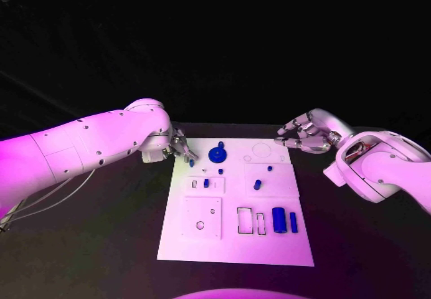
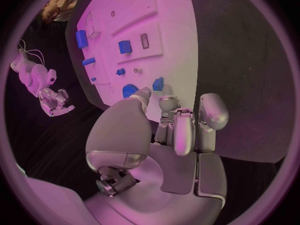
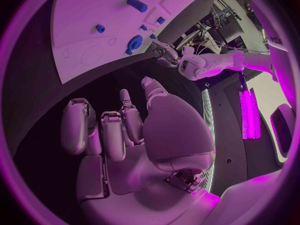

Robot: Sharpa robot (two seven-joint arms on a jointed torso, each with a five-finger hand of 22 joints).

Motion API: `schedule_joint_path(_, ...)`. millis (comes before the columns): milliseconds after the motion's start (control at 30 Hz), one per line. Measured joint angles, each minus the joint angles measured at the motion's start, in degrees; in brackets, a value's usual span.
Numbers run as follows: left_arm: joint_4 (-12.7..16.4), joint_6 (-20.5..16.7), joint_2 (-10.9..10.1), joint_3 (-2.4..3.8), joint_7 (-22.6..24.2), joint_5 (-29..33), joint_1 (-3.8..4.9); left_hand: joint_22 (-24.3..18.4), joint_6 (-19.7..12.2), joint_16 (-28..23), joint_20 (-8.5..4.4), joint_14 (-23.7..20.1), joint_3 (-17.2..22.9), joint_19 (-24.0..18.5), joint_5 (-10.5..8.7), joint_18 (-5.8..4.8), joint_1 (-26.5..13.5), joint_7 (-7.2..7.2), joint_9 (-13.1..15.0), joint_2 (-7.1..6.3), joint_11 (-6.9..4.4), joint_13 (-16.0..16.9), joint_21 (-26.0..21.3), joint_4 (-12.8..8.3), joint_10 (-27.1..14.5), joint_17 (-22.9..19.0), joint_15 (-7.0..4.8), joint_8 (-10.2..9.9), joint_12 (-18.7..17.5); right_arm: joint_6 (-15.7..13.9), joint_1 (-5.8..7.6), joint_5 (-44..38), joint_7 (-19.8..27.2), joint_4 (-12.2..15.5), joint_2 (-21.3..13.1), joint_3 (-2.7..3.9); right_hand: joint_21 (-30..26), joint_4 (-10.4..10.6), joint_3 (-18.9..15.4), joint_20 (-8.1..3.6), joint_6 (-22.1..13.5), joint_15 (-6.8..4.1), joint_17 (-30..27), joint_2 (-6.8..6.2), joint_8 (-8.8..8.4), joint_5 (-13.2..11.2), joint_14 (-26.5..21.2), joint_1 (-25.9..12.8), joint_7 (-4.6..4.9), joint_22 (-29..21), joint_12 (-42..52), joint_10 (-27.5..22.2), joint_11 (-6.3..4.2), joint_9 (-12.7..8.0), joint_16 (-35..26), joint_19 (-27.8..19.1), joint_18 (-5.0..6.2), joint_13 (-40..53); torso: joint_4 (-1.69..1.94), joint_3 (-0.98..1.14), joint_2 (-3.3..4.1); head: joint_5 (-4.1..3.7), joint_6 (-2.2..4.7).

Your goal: Assemble the parts on the task board

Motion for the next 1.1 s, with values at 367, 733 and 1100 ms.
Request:
schedule_joint_path(367, -0.03, 0.09, 0.11, -0.01, 0.02, 0.06, 0.00, 0.25, 0.41, 0.00, -0.21, -0.09, 2.12, 0.21, 0.28, 0.00, 3.38, -0.41, -0.82, 0.49, -0.20, -0.19, 0.00, -0.21, 0.20, -0.01, -0.31, 0.29, 0.00, 0.00, 0.00, 0.00, 0.00, 0.00, 0.03, 0.00, 0.00, 0.00, 0.00, 0.00, 0.00, 0.00, 0.00, 0.00, 0.00, 0.00, 0.00, 0.00, 0.00, -0.01, 0.00, 0.00, 0.00, 0.00, 0.00, 0.00, 0.00, -0.01, 0.01, 0.02, -0.01, -0.04, -0.19)
schedule_joint_path(733, -0.07, 0.58, 0.11, -0.02, 0.02, 0.35, 0.00, 0.59, 0.62, 0.00, -0.21, 0.00, 3.11, 0.20, 0.28, 0.01, 4.42, -0.62, -1.07, 0.21, -0.41, -0.19, 0.23, -0.25, 0.41, -0.01, -0.40, 0.76, 0.18, 0.00, 0.00, 0.01, 0.00, -0.05, 0.13, 0.00, 0.00, 0.00, 0.00, 0.00, 0.00, 0.00, 0.00, -0.01, 0.00, 0.00, 0.00, 0.01, 0.00, -0.02, 0.00, 0.00, 0.00, 0.06, 0.00, 0.00, 0.00, -0.01, 0.01, 0.04, -0.02, -0.09, -0.30)
schedule_joint_path(1100, -0.24, 1.12, 0.23, -0.10, -0.01, 0.62, 0.00, 0.93, 0.61, 0.00, -0.41, 0.00, 3.11, 0.41, 0.28, 0.00, 4.65, -0.62, -1.07, -0.02, -0.61, 0.12, 0.42, -0.25, 0.61, -0.01, -0.40, 0.75, 0.64, 0.00, -0.01, 0.02, 0.02, -0.06, 0.16, 0.00, 0.00, 0.00, 0.00, 0.00, 0.00, 0.00, 0.04, -0.01, 0.00, 0.00, 0.00, 0.01, 0.00, -0.02, 0.00, 0.00, 0.00, 0.05, 0.00, 0.00, 0.00, -0.02, -0.01, 0.04, -0.03, -0.05, -0.38)
